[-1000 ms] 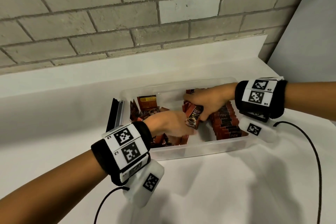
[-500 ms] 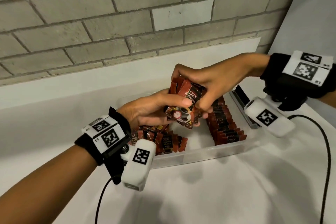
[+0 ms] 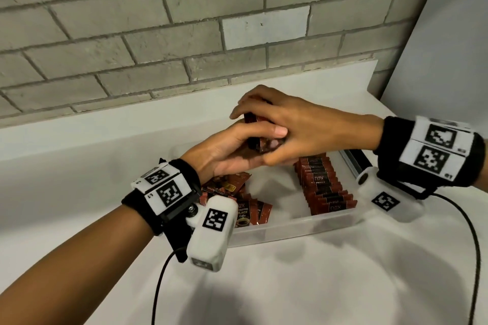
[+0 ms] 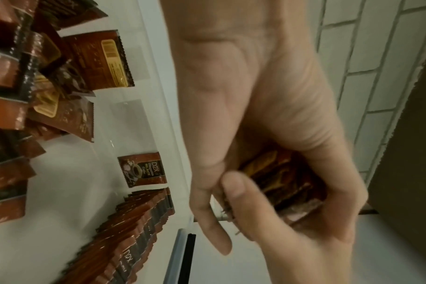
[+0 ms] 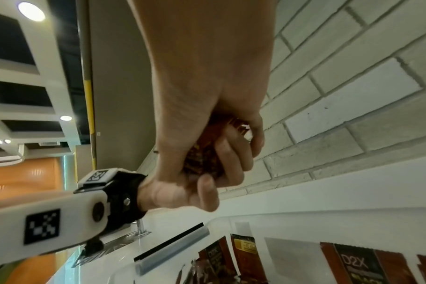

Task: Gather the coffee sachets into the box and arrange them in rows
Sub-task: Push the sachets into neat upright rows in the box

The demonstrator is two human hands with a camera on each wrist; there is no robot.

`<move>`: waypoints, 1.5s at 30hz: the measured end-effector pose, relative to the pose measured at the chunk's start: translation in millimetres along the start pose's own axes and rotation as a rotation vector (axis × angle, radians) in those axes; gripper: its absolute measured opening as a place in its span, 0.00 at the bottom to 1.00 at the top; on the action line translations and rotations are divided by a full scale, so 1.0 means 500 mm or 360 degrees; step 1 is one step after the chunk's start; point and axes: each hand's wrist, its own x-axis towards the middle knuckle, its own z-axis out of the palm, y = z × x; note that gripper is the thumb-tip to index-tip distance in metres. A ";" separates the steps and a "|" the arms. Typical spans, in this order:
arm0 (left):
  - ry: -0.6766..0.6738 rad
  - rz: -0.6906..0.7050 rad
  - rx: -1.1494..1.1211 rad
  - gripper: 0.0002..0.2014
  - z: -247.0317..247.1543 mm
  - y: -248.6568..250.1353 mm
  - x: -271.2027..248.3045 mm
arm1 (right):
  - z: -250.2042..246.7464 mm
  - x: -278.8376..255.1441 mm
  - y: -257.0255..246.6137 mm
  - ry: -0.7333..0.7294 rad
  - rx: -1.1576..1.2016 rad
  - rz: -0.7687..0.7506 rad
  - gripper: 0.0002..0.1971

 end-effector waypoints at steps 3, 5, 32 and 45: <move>0.0047 0.0014 0.0255 0.15 0.005 0.014 0.006 | -0.012 0.006 0.022 0.0096 -0.0098 0.0074 0.29; 0.0188 0.0049 0.0619 0.16 0.004 0.024 0.011 | -0.018 0.007 0.042 0.0079 -0.0227 0.0181 0.29; 0.0394 -0.0560 0.1198 0.18 -0.069 -0.119 0.096 | 0.126 0.004 0.073 -0.1155 -0.0269 0.0822 0.40; 0.0688 -0.0737 0.1377 0.31 -0.076 -0.157 0.115 | 0.129 0.012 0.082 -0.1019 -0.0325 0.0854 0.42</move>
